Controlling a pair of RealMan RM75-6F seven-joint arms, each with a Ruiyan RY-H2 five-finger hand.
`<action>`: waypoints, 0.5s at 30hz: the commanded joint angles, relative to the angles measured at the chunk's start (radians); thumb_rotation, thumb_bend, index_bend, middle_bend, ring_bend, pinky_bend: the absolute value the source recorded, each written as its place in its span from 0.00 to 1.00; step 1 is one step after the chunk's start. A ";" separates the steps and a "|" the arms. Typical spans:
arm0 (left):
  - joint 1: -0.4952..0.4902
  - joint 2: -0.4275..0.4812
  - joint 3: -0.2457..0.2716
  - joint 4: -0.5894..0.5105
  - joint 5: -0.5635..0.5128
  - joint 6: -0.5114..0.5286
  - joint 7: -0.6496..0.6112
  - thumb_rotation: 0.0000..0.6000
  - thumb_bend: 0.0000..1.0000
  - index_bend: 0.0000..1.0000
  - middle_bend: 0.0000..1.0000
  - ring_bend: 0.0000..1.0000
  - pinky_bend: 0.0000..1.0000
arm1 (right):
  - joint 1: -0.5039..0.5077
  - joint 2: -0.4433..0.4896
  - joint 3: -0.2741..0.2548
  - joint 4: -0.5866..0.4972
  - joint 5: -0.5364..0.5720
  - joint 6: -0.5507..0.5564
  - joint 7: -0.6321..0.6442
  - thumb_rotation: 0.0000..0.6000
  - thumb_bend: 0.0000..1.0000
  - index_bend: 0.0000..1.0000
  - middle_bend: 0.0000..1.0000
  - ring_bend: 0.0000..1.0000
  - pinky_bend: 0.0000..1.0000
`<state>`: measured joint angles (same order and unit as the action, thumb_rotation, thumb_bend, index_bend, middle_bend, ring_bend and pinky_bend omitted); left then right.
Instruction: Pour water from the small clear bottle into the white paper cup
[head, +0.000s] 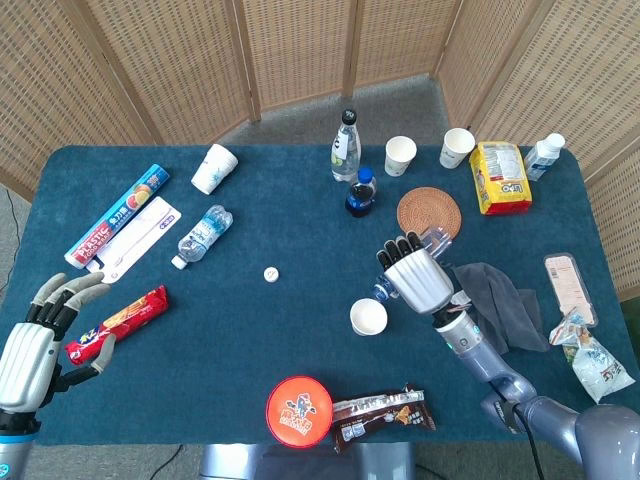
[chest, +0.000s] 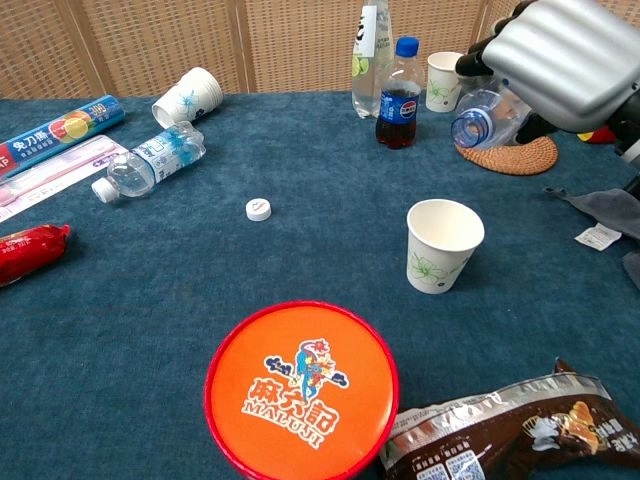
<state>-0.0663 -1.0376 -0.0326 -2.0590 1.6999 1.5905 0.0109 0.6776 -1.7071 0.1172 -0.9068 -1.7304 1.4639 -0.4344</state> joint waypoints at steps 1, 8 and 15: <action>-0.001 0.001 -0.001 -0.003 0.000 -0.001 0.002 0.77 0.47 0.20 0.20 0.18 0.08 | 0.001 -0.012 0.002 0.021 -0.006 0.022 0.020 1.00 0.20 0.70 0.75 0.64 0.48; -0.004 0.000 -0.002 -0.008 -0.004 -0.007 0.012 0.77 0.47 0.20 0.20 0.18 0.08 | 0.006 -0.035 0.000 0.072 -0.009 0.043 0.041 1.00 0.19 0.70 0.75 0.64 0.48; -0.008 0.000 -0.004 -0.012 -0.009 -0.013 0.017 0.77 0.47 0.20 0.20 0.18 0.08 | 0.012 -0.038 -0.018 0.107 -0.026 0.052 0.039 1.00 0.20 0.70 0.75 0.65 0.45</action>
<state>-0.0744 -1.0381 -0.0369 -2.0704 1.6908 1.5778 0.0274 0.6884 -1.7457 0.1026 -0.8037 -1.7532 1.5150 -0.3932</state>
